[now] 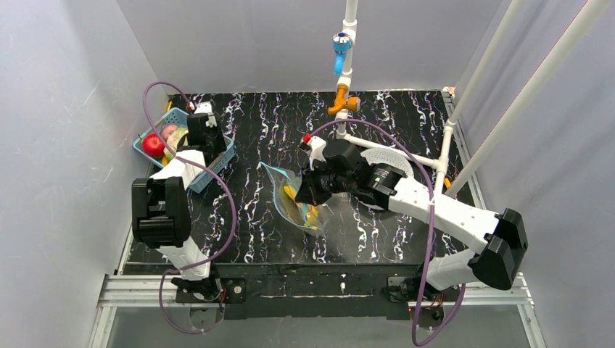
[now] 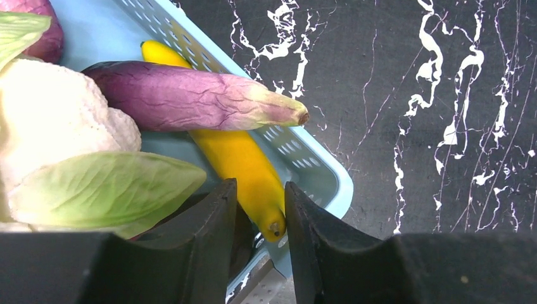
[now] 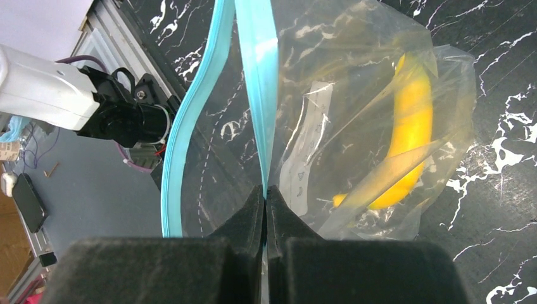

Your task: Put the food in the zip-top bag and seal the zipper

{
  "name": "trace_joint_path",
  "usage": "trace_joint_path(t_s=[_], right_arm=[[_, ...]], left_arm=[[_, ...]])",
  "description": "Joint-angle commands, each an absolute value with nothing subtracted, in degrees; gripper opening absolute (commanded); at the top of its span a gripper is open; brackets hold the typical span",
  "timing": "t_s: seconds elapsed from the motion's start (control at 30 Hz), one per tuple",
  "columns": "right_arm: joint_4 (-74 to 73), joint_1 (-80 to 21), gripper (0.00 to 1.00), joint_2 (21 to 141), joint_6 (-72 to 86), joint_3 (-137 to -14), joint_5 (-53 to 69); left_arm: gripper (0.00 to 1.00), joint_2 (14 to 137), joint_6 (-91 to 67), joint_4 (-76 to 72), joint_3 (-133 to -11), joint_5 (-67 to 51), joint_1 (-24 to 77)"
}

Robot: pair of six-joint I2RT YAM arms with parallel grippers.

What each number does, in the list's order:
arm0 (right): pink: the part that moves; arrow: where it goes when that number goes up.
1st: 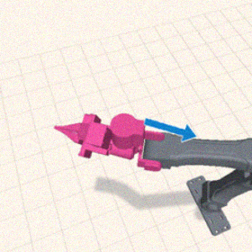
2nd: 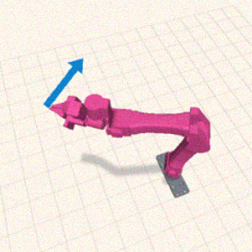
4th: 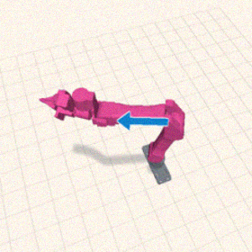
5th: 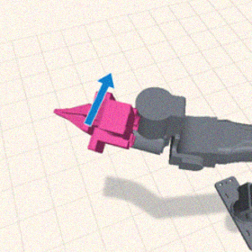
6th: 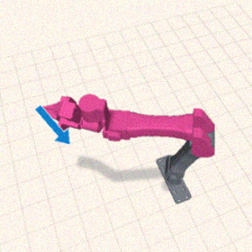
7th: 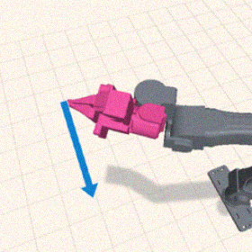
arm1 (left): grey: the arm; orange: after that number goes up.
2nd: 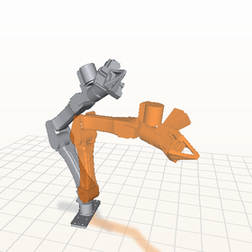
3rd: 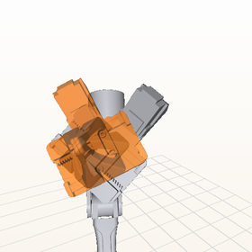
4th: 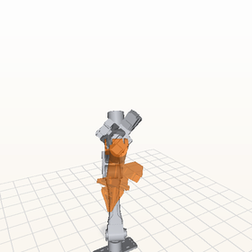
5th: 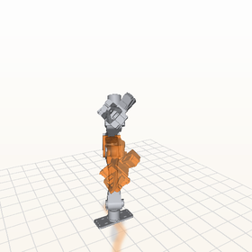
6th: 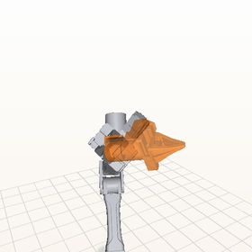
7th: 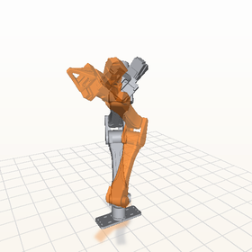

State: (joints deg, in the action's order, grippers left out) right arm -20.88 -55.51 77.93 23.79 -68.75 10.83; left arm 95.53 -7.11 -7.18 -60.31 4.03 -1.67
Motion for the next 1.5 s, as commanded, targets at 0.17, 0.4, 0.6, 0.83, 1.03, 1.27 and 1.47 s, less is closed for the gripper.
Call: trace_joint_path(t_s=[0.17,0.4,0.6,0.83,1.03,1.27,1.47], right_arm=[[-19.60,-55.42,0.01,79.80,22.94,-71.24,10.49],[-19.78,-55.46,0.01,78.91,22.78,-71.06,9.92],[-19.42,-55.46,0.01,78.07,22.95,-70.59,11.03],[-19.28,-55.46,0.01,77.87,23.20,-70.76,11.78],[-19.48,-55.46,0.01,78.43,23.52,-71.15,12.48],[-19.67,-55.38,0.01,80.16,25.41,-72.90,14.56],[-21.14,-55.37,0.01,82.04,25.74,-76.06,12.37]], left_arm=[[0.27,95.74,-5.47,-7.56,-62.81,4.83,-0.87],[0.00,90.09,-3.61,-3.87,-62.75,7.53,-0.86],[0.00,77.02,-3.65,4.08,-61.13,7.83,-0.83],[0.00,59.19,-5.76,14.45,-59.73,4.17,-0.87],[0.00,46.33,-14.03,21.25,-60.04,-6.30,-0.88],[0.00,34.66,-34.56,15.94,-53.61,-29.10,-0.88],[0.00,27.19,-45.07,13.42,-52.46,-38.58,-0.85]])
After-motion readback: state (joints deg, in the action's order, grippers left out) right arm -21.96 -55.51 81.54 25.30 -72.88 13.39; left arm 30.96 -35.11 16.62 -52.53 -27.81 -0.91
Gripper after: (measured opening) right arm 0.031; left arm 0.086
